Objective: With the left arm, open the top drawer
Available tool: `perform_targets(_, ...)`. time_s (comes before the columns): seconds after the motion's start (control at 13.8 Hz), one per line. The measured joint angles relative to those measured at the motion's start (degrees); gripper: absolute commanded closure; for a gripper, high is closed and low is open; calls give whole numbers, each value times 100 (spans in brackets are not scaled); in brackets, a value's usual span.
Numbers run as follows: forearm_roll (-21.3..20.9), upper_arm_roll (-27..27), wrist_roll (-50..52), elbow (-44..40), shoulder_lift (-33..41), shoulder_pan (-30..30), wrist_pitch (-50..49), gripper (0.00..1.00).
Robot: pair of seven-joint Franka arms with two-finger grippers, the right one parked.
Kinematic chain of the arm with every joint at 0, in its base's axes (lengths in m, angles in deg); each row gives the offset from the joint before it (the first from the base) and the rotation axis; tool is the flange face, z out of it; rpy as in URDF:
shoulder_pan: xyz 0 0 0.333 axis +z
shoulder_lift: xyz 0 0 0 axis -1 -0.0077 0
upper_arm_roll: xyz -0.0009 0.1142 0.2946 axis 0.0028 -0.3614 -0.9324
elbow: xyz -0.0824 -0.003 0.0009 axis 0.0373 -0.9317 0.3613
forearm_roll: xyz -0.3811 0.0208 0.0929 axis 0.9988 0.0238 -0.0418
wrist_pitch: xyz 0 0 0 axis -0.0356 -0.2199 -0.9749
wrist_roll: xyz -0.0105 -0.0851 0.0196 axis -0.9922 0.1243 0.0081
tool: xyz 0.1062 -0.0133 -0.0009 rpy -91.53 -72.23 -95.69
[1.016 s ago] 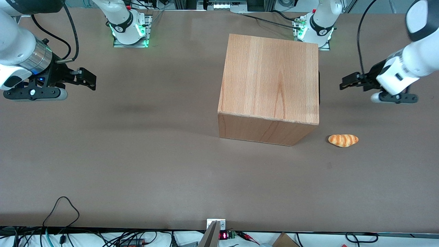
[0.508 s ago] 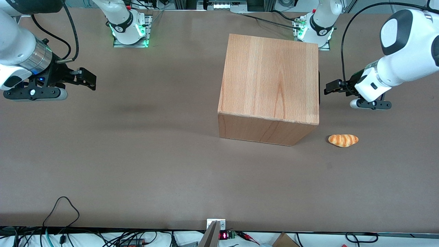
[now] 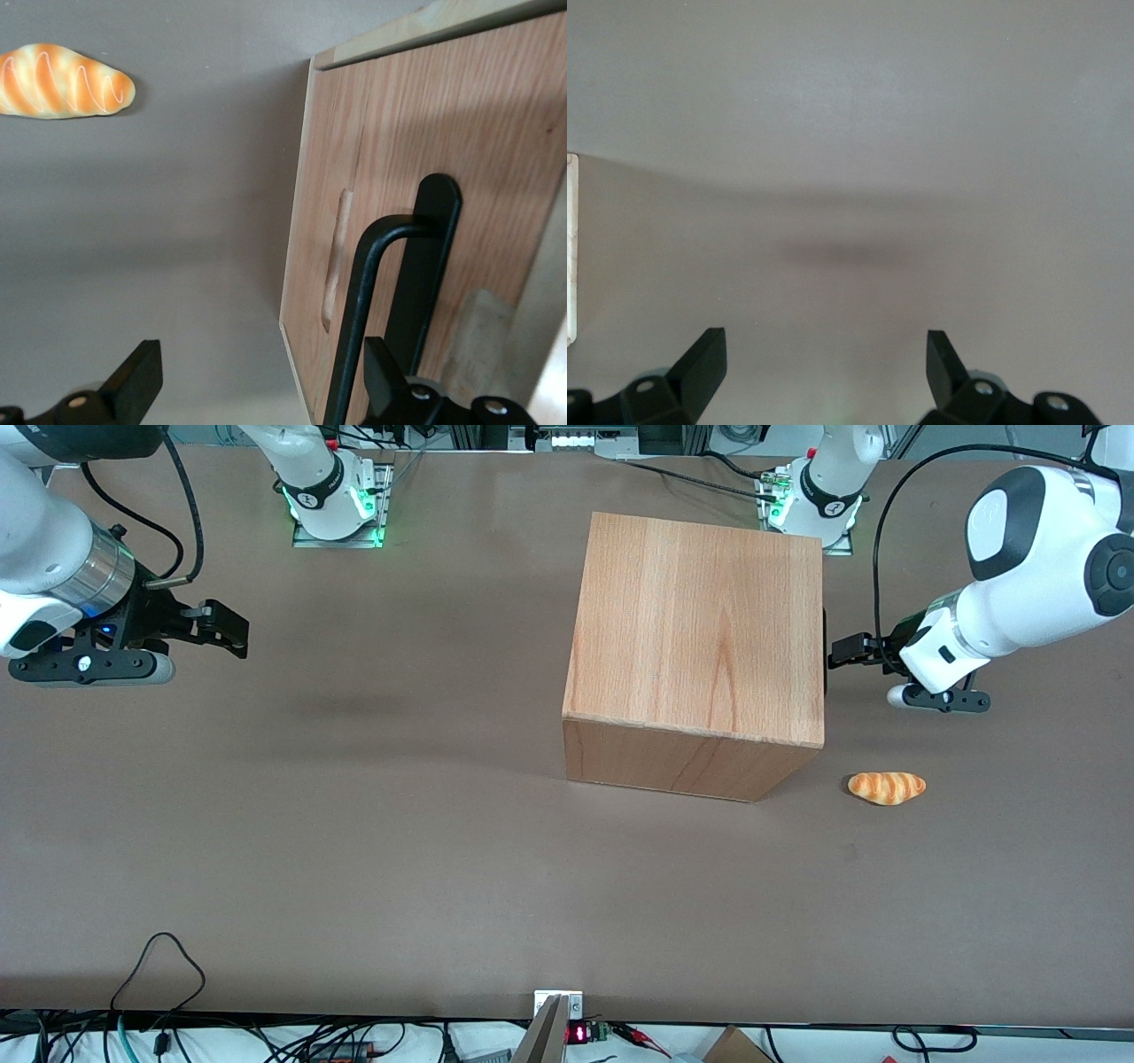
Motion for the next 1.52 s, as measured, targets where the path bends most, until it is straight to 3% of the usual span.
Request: perform_targets(1.52,65,134,-361,119,-374,15,157,0)
